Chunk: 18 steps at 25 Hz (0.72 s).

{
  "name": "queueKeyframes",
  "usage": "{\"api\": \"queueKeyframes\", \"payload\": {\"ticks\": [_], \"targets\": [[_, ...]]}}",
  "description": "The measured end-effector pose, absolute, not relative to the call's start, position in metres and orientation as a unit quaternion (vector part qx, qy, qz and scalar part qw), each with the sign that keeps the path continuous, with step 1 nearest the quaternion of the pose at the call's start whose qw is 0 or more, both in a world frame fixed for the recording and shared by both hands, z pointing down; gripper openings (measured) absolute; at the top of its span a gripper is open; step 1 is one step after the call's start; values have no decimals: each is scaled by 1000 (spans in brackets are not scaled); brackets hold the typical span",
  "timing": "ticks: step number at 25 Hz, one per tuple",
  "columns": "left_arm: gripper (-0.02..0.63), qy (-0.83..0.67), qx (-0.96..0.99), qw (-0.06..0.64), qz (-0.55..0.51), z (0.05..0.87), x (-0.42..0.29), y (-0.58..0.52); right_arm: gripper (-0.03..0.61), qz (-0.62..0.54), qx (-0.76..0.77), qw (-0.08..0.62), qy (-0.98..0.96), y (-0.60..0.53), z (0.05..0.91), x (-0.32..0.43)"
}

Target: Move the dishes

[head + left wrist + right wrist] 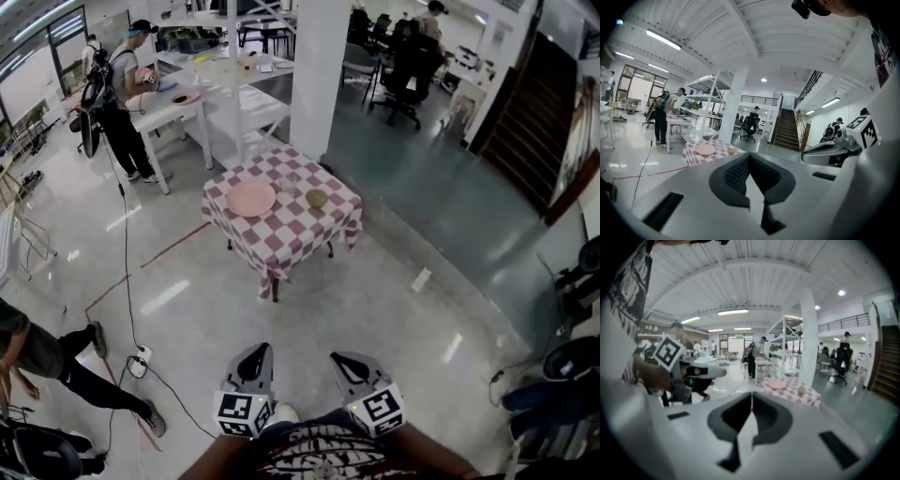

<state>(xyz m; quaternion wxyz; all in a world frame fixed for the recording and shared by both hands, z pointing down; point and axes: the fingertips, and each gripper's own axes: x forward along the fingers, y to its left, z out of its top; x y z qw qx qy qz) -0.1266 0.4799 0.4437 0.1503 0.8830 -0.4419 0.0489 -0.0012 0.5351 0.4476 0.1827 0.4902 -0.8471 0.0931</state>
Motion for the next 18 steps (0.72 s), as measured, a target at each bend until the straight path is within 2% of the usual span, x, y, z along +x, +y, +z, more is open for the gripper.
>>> {"api": "queueKeyframes", "payload": {"ticks": [18], "targets": [[23, -441, 880, 166, 58, 455, -133, 449, 35, 94, 502, 184, -840, 500, 450, 1]]}}
